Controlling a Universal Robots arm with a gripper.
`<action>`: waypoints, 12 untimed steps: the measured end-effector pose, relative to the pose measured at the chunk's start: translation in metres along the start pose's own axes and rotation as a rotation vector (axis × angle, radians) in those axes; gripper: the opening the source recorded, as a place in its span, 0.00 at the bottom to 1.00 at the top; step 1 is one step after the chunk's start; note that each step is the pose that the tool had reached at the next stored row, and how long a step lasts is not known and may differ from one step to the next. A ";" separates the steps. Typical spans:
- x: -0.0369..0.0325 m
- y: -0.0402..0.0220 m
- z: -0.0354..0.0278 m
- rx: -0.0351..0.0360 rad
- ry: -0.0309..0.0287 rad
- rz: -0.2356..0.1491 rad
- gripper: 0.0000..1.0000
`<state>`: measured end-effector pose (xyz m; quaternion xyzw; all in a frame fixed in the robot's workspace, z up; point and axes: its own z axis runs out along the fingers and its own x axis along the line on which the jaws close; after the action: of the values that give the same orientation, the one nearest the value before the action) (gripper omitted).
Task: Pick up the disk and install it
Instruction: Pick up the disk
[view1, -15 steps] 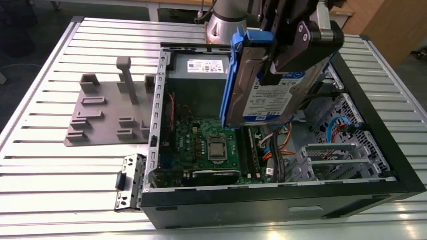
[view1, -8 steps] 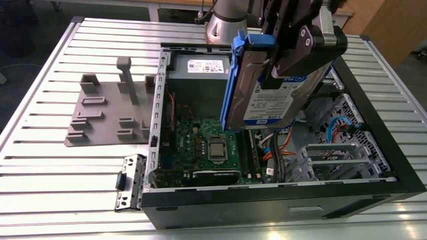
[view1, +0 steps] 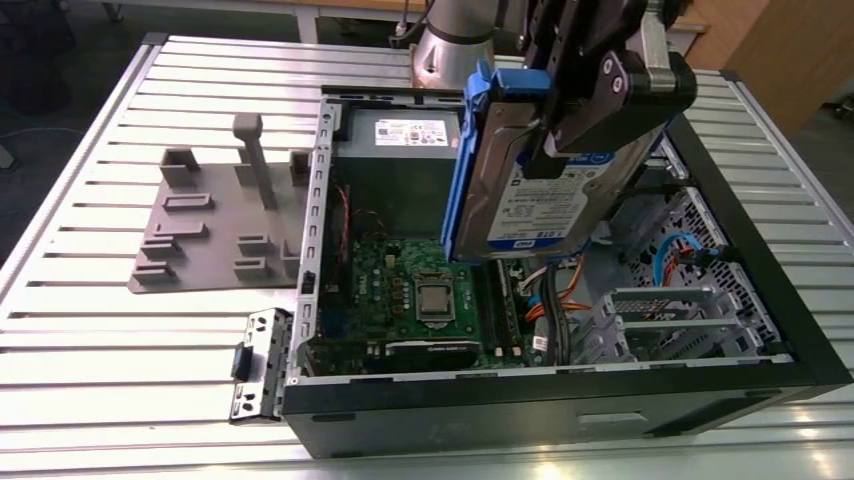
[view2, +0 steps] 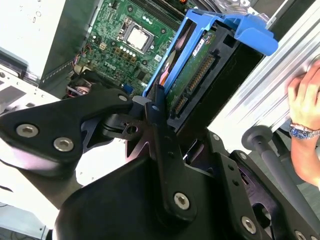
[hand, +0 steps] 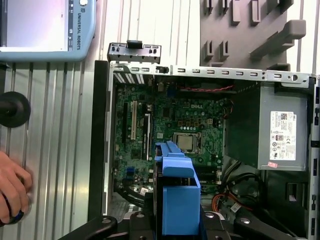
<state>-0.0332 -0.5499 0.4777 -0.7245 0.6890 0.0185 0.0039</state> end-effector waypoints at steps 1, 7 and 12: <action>0.0000 -0.0006 0.0001 0.0001 -0.0001 0.000 0.36; 0.0003 -0.0059 0.0001 0.0000 0.0000 0.000 0.36; 0.0006 -0.0110 0.0001 -0.0001 0.0001 0.000 0.36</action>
<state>-0.0221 -0.5499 0.4774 -0.7245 0.6890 0.0185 0.0039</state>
